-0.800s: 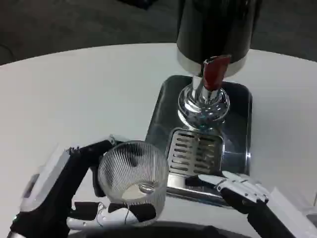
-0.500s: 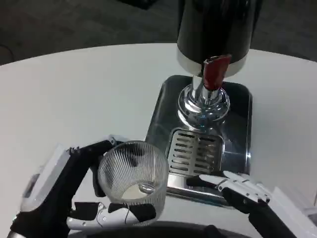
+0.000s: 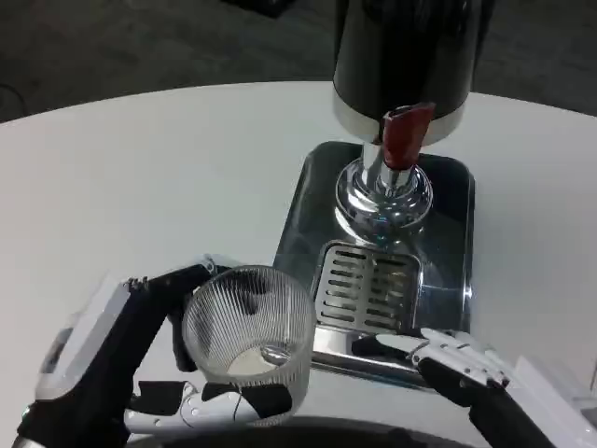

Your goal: Grasp the cup under the faucet to collect the drink, then remove the cup.

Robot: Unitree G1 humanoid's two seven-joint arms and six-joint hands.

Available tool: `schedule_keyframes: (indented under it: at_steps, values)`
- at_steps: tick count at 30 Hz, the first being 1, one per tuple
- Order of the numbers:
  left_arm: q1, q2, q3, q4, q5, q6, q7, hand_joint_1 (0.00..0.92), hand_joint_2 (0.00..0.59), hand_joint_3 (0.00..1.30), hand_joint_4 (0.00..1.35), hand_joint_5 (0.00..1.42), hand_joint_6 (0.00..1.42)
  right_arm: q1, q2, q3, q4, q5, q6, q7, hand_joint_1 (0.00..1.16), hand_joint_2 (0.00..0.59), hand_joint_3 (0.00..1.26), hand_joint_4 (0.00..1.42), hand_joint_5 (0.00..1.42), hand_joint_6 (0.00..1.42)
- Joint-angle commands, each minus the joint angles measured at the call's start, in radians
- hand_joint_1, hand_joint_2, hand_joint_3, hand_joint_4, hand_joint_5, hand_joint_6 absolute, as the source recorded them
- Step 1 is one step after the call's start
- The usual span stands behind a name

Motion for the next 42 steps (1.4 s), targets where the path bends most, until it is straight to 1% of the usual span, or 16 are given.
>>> schedule_keyframes:
  at_steps: [1,6,12,18,23,32,37,42]
  values:
    - [0.016,0.007,0.016,-0.006,-0.009,-0.028,0.013,0.652,0.000,0.85,0.94,1.15,1.11,0.002,0.014,0.006,-0.011,-0.001,-0.025,-0.014,0.68,0.523,0.25,0.22,0.14,0.08]
    - [0.020,0.009,0.026,0.004,-0.002,-0.033,0.019,0.648,0.000,0.85,0.94,1.15,1.11,0.006,0.017,0.007,-0.008,-0.001,-0.031,-0.014,0.68,0.523,0.26,0.22,0.14,0.08]
    - [-0.007,0.011,0.033,0.044,0.023,-0.047,0.030,0.645,0.000,0.85,0.94,1.15,1.11,0.023,0.020,0.000,-0.013,0.002,-0.038,-0.019,0.68,0.523,0.26,0.22,0.14,0.08]
    - [-0.084,0.022,0.031,0.139,0.074,-0.067,0.061,0.644,0.000,0.85,0.94,1.15,1.11,0.040,0.024,-0.021,-0.015,0.011,-0.052,-0.023,0.68,0.523,0.26,0.22,0.14,0.08]
    - [-0.141,0.031,0.019,0.221,0.112,-0.083,0.093,0.644,0.000,0.85,0.94,1.15,1.11,0.053,0.028,-0.028,-0.014,0.016,-0.062,-0.024,0.67,0.523,0.26,0.23,0.15,0.08]
    - [-0.275,0.029,-0.048,0.380,0.201,-0.097,0.184,0.643,0.000,0.85,0.94,1.15,1.11,0.082,0.037,-0.047,-0.016,0.025,-0.082,-0.030,0.67,0.523,0.26,0.23,0.15,0.08]
    - [-0.359,0.009,-0.102,0.487,0.248,-0.088,0.249,0.643,0.000,0.85,0.94,1.15,1.11,0.100,0.043,-0.056,-0.021,0.028,-0.089,-0.034,0.67,0.523,0.26,0.23,0.15,0.08]
    - [-0.421,-0.005,-0.144,0.567,0.281,-0.080,0.313,0.643,0.000,0.85,0.94,1.15,1.11,0.121,0.046,-0.064,-0.025,0.032,-0.098,-0.039,0.67,0.523,0.26,0.24,0.16,0.08]
